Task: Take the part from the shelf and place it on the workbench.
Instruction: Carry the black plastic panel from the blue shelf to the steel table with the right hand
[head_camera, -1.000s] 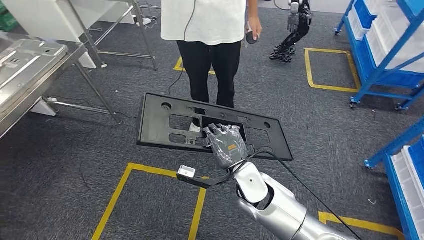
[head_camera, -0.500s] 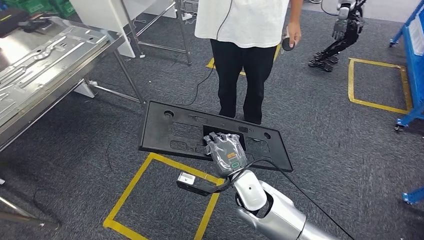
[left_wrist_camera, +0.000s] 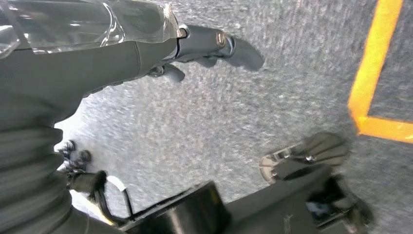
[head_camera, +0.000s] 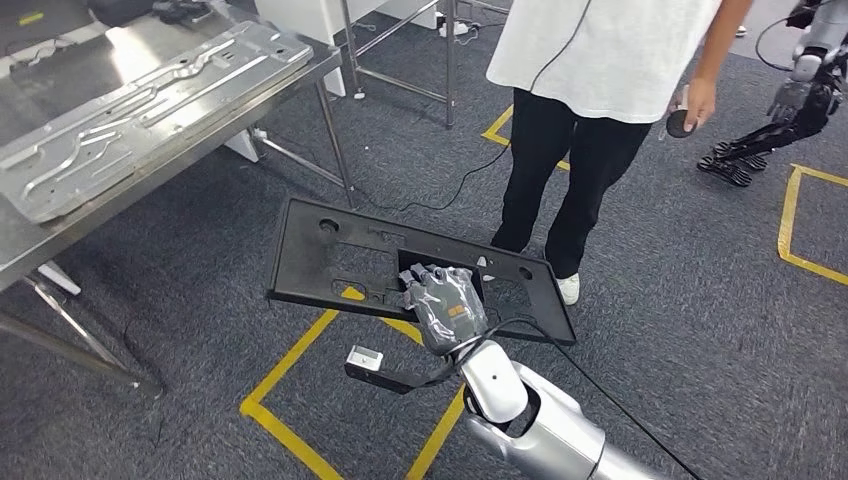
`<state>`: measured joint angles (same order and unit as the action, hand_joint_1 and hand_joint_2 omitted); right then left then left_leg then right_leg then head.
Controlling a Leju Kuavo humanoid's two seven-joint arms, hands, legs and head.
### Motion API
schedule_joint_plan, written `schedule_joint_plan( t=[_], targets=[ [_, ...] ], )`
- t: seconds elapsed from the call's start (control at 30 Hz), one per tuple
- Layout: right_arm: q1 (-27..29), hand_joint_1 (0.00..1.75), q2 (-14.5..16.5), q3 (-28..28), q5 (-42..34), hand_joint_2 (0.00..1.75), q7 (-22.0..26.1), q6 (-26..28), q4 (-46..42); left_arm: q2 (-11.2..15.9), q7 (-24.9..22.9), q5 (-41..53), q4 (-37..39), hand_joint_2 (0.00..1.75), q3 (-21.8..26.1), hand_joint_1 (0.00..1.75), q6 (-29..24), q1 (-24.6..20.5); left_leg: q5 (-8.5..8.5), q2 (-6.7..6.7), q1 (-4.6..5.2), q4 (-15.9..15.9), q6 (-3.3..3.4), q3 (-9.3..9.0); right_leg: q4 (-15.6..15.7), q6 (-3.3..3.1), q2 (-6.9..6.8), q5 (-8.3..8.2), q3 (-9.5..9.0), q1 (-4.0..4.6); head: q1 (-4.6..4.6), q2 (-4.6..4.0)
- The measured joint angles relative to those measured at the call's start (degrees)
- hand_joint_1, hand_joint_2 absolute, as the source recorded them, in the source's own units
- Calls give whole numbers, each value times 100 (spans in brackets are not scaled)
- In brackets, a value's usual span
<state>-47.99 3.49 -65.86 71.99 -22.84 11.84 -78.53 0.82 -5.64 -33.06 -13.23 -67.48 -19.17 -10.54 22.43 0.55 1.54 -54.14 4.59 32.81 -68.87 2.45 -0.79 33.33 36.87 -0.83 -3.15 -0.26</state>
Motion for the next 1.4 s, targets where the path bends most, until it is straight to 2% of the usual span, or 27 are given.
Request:
schedule_joint_plan(
  t=[0.03,0.07,0.1,0.13,0.2,0.27,0.33,0.4,0.47,0.53,0.57,0.6,0.63,0.7,0.77,0.8,0.83,0.87,0.93,1.0,1.07,1.1,1.17,1.23,1.27,1.33,1.4],
  targets=[
    [18,175,-9,-1,-1,175,1,-1,4,-10,1,2,-1,175,-1,0,7,-5,4,104,-12,-2,-1,-7,-298,19,43,69,192,-5,0,0],
    [36,175,-16,-3,-1,175,2,-1,7,-20,1,2,-1,175,-1,0,11,1,11,206,-26,-5,-7,-14,-408,39,55,29,302,-10,1,0],
    [50,175,-21,-4,-1,175,3,-1,7,-30,1,2,-2,175,-1,0,15,11,25,323,-47,-17,-25,-26,-309,66,72,-125,318,-25,1,0],
    [56,175,-21,-5,-1,175,4,-1,7,-34,1,2,-2,175,-1,0,16,21,47,422,-72,-40,-55,-36,34,98,117,-367,202,-52,2,0],
    [53,175,-22,-7,-1,175,5,-2,10,-31,-1,2,-2,175,-1,0,16,22,113,595,-107,-129,-141,-12,780,148,372,-728,-95,-129,2,0],
    [51,175,-19,-7,-1,175,7,-3,16,-25,-4,2,-2,175,-1,0,16,21,147,718,-114,-189,-209,51,1048,101,511,-780,-199,-152,1,0],
    [46,175,-3,-8,-1,175,7,-3,19,-21,-6,0,-2,175,0,0,15,49,148,808,-131,-193,-241,89,1056,0,377,-777,-199,-130,-1,0],
    [31,175,14,-7,-2,175,5,-4,21,-18,-7,-1,-2,175,0,0,15,60,240,588,-128,-369,-284,182,1067,-74,244,-768,-225,-124,-4,0],
    [17,175,21,-6,-2,175,6,-6,22,-19,-14,-6,-2,175,0,0,17,28,493,198,-125,-974,-340,485,1075,-127,110,-746,-252,-100,-9,0],
    [19,175,22,-7,-1,175,8,-13,26,-21,-21,-15,-3,175,4,0,25,-15,734,41,-146,-1719,-367,888,1074,-158,-58,-714,-268,-71,-9,0],
    [21,175,22,-8,-1,175,8,-19,28,-23,-24,-18,-3,175,5,0,29,-29,746,18,-150,-1885,-365,992,1074,-167,-147,-696,-281,-60,-9,0],
    [21,175,24,-8,-1,175,8,-25,30,-26,-29,-18,-4,175,7,0,32,-35,658,2,-150,-1824,-352,976,1075,-170,-229,-677,-300,-51,-9,0],
    [17,175,27,-8,-1,175,8,-31,30,-28,-41,-18,-4,175,7,0,33,-31,483,-35,-142,-1538,-326,841,1076,-171,-303,-656,-328,-42,-9,0],
    [-2,175,34,-8,-1,175,10,-41,29,-31,-68,-18,-4,175,6,0,34,-11,143,-308,-71,-713,-237,437,1083,-159,-439,-611,-394,-18,-9,0],
    [-23,175,37,-8,0,175,16,-53,30,-31,-83,-17,-4,175,4,0,35,-11,55,-548,27,-245,-167,223,1100,-123,-572,-574,-437,4,-9,0],
    [-27,175,38,-8,1,175,20,-58,30,-31,-84,-17,-4,175,4,0,34,-12,88,-552,61,-204,-155,213,1114,-98,-645,-559,-456,10,-9,0],
    [-34,175,47,-8,1,175,23,-63,31,-30,-86,-18,-3,175,4,0,33,-7,86,-473,66,-174,-145,198,1131,-70,-719,-543,-486,14,-8,0],
    [-37,175,55,-7,1,175,25,-67,31,-31,-90,-20,-3,175,4,0,33,11,71,-387,47,-136,-140,158,1124,-38,-705,-518,-517,8,-7,0],
    [-49,175,71,-7,2,175,25,-67,27,-32,-96,-26,-3,175,4,0,32,26,32,-221,-10,-54,-108,57,856,4,-402,-362,-442,-4,-3,0],
    [-41,175,60,-8,-3,175,30,-68,29,-45,-98,-33,-4,175,4,0,34,5,21,-48,-49,-27,-70,13,154,22,-38,-71,-81,-16,-1,0],
    [-9,175,36,-8,-57,175,57,-56,35,-69,-105,-34,-4,175,4,0,39,-2,34,127,-57,-29,-55,-7,-423,44,43,52,302,-19,0,0],
    [7,175,27,-8,-104,175,81,-44,37,-76,-114,-33,-4,175,3,0,41,9,47,208,-64,-32,-61,-22,-433,55,48,-45,374,-22,0,0],
    [21,175,20,-8,-188,175,122,-27,37,-84,-147,-27,-4,175,3,0,40,33,96,339,-88,-51,-104,-67,178,85,67,-508,202,-45,1,0],
    [9,175,21,-8,-226,175,137,-25,37,-80,-185,-30,-4,175,4,0,35,36,173,430,-84,-115,-176,-69,865,101,165,-838,-57,-82,0,0],
    [3,175,23,-8,-233,175,137,-24,37,-79,-200,-38,-4,175,4,0,33,34,202,455,-77,-141,-201,-53,1025,79,205,-885,-113,-92,-1,0],
    [-9,175,29,-9,-222,175,136,-19,38,-77,-217,-65,-4,175,5,0,25,37,232,481,-79,-163,-219,-23,1071,-18,208,-865,-116,-83,-2,0],
    [-27,175,32,-9,-203,175,132,-12,38,-72,-236,-83,-4,175,5,0,12,41,300,397,-92,-250,-255,12,1079,-92,175,-856,-133,-79,-3,0]
  ],
)
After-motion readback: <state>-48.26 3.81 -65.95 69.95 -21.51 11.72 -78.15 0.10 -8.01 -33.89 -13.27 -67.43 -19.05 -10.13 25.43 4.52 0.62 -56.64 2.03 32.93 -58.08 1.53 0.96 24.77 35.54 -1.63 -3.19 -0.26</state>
